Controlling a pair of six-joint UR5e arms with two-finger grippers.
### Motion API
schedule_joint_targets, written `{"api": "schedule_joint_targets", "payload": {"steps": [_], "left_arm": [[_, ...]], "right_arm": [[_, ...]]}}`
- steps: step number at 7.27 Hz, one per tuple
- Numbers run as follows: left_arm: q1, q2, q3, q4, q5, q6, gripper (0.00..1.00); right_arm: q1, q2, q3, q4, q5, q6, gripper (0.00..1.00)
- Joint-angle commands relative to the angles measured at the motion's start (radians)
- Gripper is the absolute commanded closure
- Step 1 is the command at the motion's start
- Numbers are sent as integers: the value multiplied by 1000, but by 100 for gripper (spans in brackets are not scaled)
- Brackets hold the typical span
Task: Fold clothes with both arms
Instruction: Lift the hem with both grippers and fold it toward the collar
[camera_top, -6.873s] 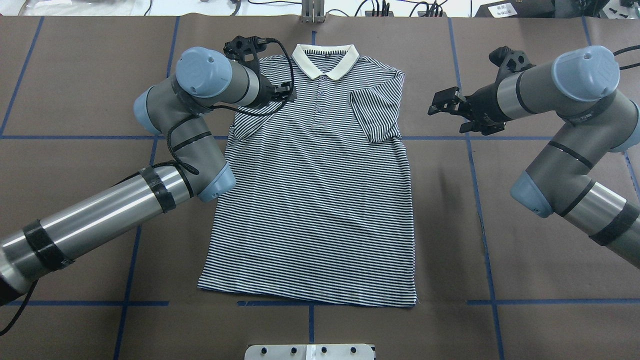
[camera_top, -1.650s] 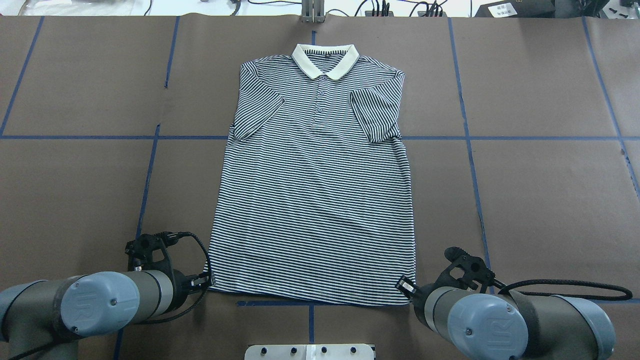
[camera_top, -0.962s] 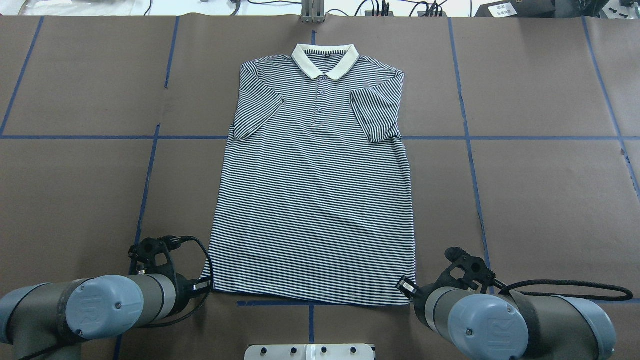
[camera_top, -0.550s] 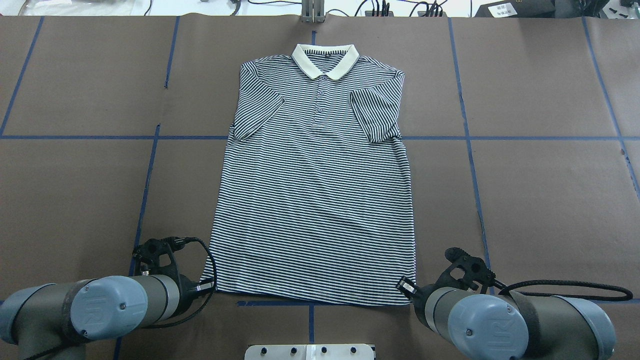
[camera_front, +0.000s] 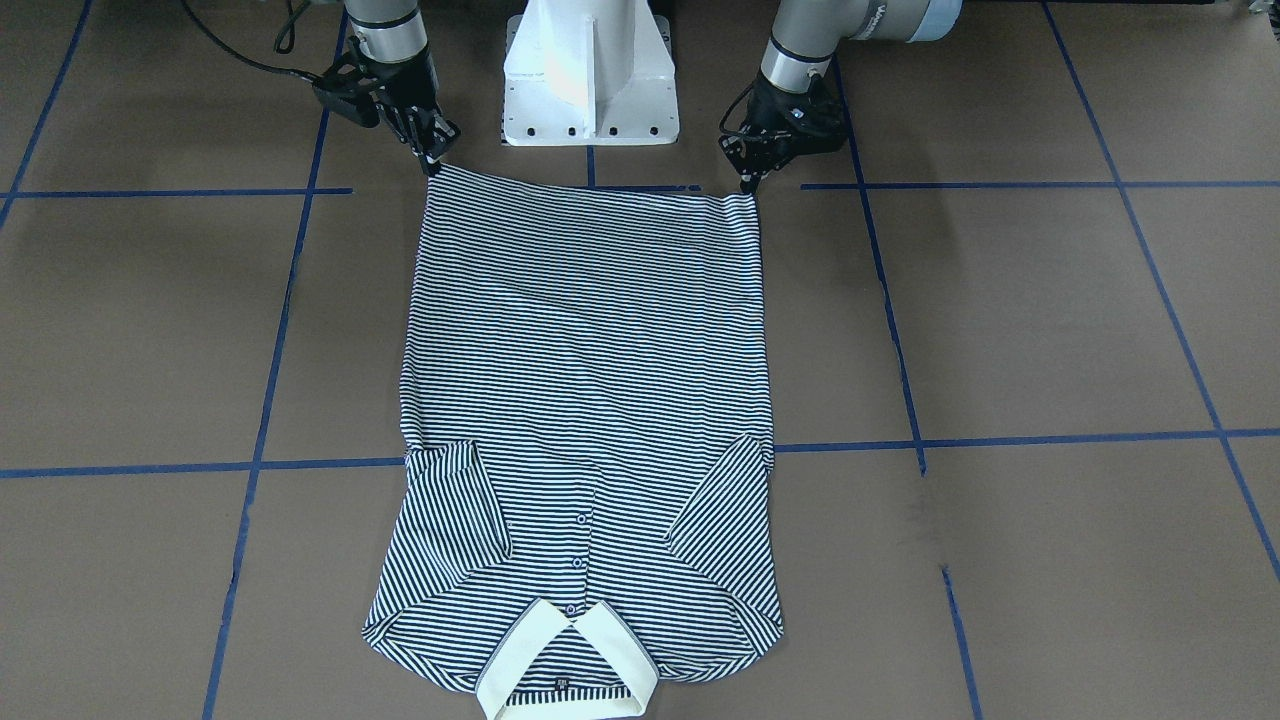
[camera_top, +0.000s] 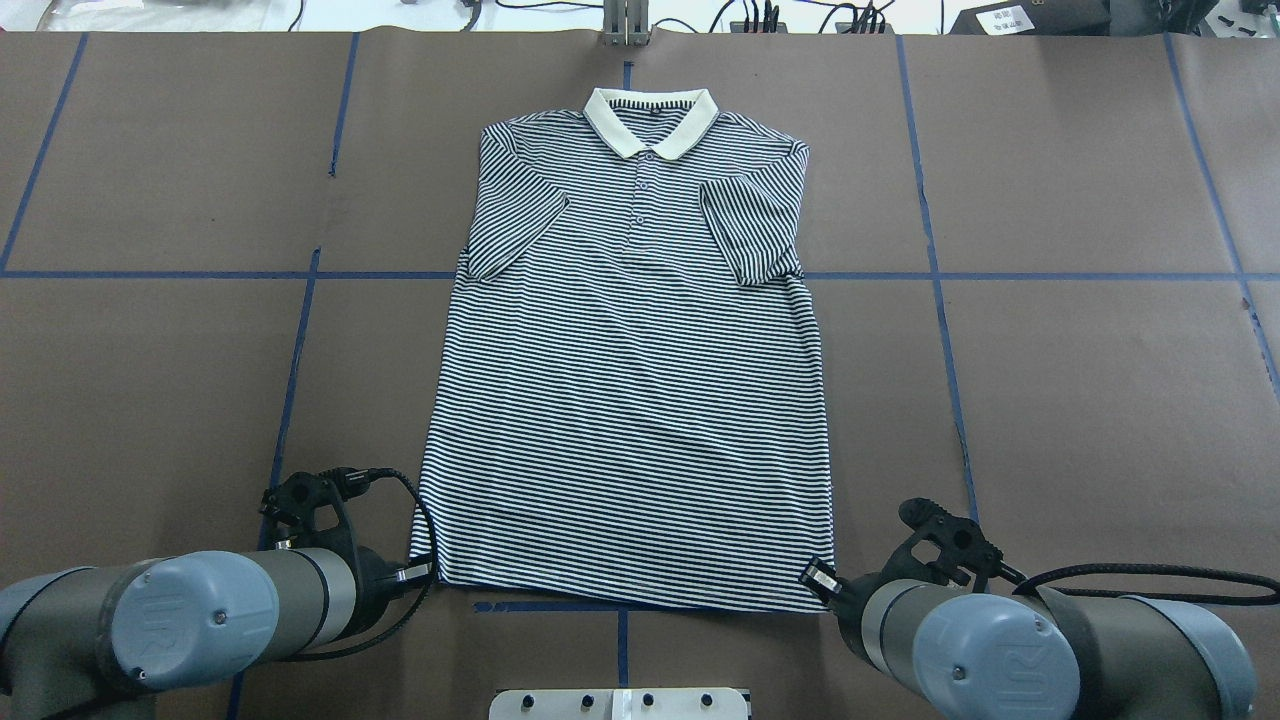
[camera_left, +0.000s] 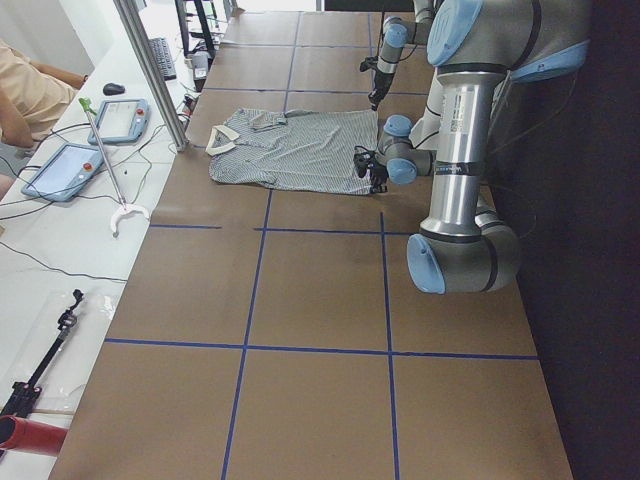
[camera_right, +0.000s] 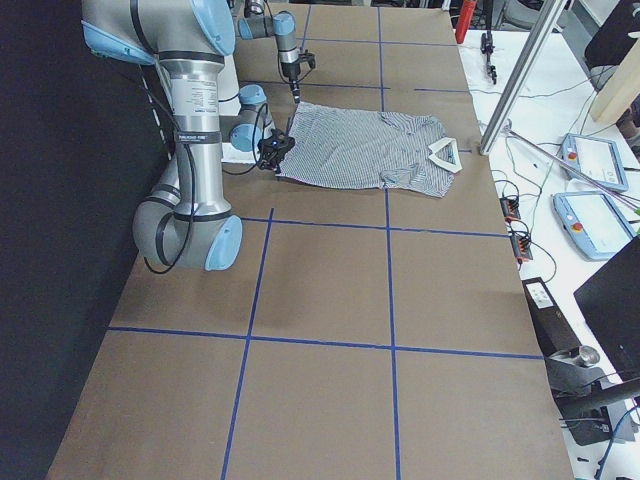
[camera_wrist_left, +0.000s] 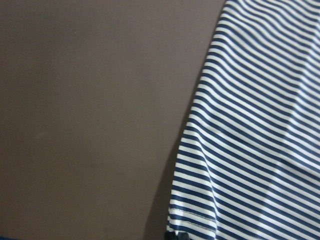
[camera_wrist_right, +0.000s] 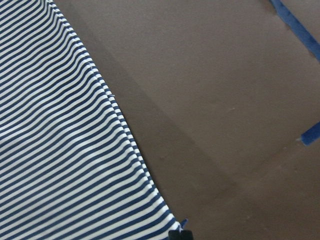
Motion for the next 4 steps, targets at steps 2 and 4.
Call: {"api": "schedule_joint_targets", "payload": {"steps": [2, 4], "left_arm": [[148, 2, -223, 192, 0, -172, 100], [186, -6, -245, 198, 5, -327, 100]], "right_arm": [[-46, -109, 120, 1, 2, -6, 100], [-45, -150, 198, 4, -4, -9, 100]]}}
